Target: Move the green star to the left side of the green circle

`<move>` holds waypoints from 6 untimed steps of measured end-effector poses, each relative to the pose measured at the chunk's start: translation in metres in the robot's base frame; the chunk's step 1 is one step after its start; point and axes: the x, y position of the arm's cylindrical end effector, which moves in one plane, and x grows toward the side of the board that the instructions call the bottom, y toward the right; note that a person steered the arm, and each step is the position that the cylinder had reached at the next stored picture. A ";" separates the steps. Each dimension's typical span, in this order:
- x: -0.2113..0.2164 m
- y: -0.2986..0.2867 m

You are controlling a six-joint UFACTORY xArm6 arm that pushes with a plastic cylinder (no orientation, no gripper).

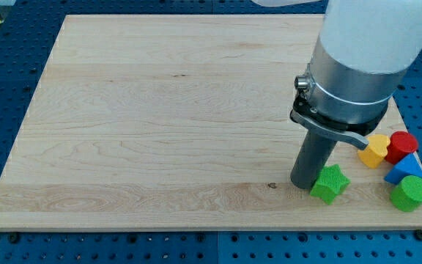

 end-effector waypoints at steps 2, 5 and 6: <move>0.000 0.009; 0.006 0.044; 0.007 0.055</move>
